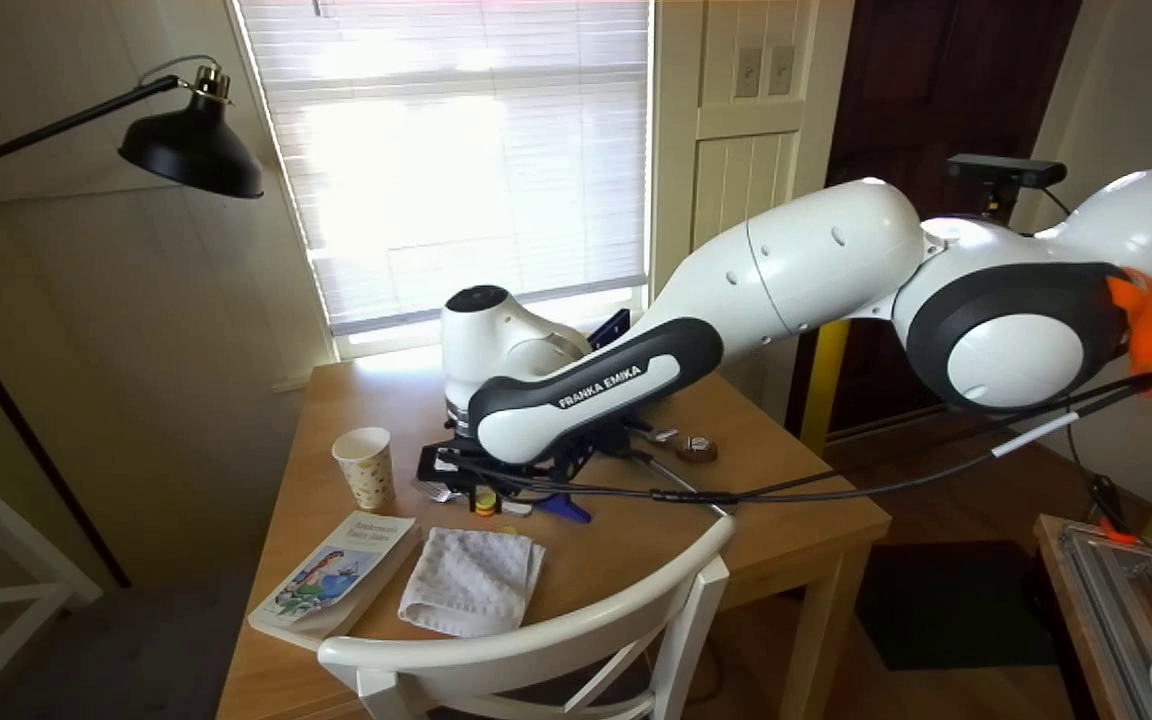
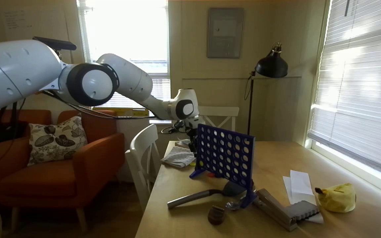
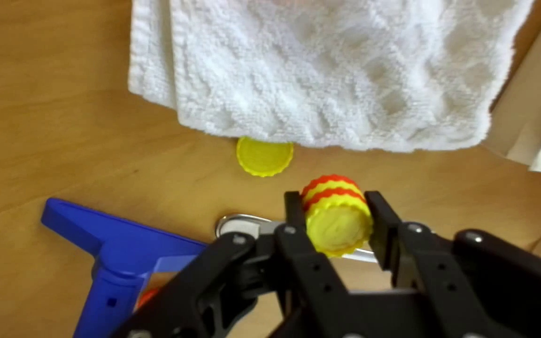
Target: Move the board forward, then move the discs to the right
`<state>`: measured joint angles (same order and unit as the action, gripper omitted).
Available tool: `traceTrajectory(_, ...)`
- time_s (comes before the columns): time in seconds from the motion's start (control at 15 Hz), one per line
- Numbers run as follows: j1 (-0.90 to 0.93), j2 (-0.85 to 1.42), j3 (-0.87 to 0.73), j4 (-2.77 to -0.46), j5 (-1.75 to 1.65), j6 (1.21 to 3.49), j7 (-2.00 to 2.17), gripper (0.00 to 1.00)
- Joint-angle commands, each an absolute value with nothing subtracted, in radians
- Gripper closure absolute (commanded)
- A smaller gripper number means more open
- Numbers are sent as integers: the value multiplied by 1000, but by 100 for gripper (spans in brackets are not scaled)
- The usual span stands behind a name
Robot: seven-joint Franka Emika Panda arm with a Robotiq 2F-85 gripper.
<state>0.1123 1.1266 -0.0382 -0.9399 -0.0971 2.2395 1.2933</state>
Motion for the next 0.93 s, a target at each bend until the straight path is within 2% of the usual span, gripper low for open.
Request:
traceTrajectory(0.0,84,977,-5,-1123,-33,2249,1153,89)
traceTrajectory(0.4,44,784,42,-1389,60,2214,843,89)
traceTrajectory(0.87,82,597,0,-1713,71,2321,737,89)
